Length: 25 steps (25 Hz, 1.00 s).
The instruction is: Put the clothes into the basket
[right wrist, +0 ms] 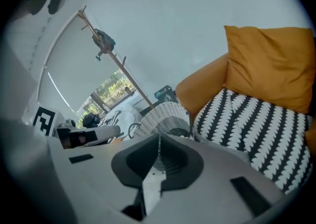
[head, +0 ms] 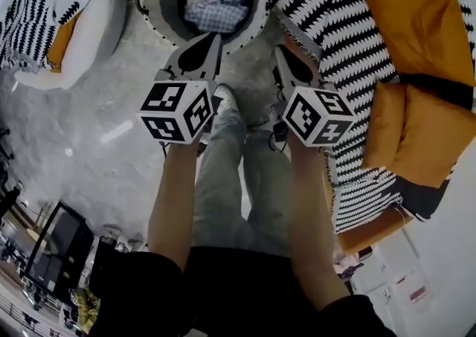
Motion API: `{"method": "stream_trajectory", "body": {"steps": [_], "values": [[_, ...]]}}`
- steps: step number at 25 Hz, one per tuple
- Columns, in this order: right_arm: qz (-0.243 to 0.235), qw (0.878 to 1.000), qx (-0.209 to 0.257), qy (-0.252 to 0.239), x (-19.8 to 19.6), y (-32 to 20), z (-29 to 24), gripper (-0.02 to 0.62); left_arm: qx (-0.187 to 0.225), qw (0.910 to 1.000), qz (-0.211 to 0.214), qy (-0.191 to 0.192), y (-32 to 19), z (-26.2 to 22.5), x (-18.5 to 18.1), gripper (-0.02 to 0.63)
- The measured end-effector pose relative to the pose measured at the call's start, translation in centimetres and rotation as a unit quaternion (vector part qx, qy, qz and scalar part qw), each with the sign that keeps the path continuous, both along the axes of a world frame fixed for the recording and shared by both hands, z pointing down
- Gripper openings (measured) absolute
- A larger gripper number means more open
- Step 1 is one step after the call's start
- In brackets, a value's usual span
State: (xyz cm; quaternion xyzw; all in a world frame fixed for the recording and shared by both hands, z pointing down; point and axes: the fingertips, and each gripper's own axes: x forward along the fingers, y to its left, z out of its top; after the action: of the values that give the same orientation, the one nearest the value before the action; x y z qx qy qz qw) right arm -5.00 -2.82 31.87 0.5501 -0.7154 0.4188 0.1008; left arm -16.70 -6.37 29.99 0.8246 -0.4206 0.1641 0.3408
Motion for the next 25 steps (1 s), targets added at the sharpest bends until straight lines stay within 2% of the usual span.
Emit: {"method": "stream_trajectory", "body": {"steps": [3, 7, 10, 14, 18, 23, 25], "values": [[0.021, 1.000, 0.019, 0.005, 4.0, 2.6, -2.5, 0.018, 0.006, 0.9996, 0.021, 0.015, 2.1, -2.5, 3.9, 0.008], [0.091, 0.995, 0.039, 0.009, 11.3, 7.2, -7.2, 0.015, 0.024, 0.9973, 0.060, 0.035, 5.6, -7.3, 10.2, 0.008], [0.147, 0.987, 0.061, 0.006, 16.2, 10.8, -11.2, 0.014, 0.038, 0.9957, 0.074, 0.042, 7.7, -11.0, 14.1, 0.008], [0.208, 0.974, 0.089, 0.018, 23.5, 16.5, -17.2, 0.014, 0.065, 0.9888, 0.122, 0.057, 11.5, -17.3, 21.6, 0.008], [0.280, 0.951, 0.126, 0.025, 30.6, 22.2, -23.5, 0.014, 0.098, 0.9758, 0.180, 0.076, 15.4, -24.5, 29.3, 0.009], [0.369, 0.912, 0.170, 0.047, 37.5, 28.7, -30.4, 0.014, 0.136, 0.9542, 0.245, 0.106, 21.4, -32.2, 37.9, 0.008], [0.404, 0.892, 0.191, 0.065, 40.1, 31.2, -33.1, 0.015, 0.152, 0.9417, 0.278, 0.113, 23.8, -34.7, 40.9, 0.008]]}}
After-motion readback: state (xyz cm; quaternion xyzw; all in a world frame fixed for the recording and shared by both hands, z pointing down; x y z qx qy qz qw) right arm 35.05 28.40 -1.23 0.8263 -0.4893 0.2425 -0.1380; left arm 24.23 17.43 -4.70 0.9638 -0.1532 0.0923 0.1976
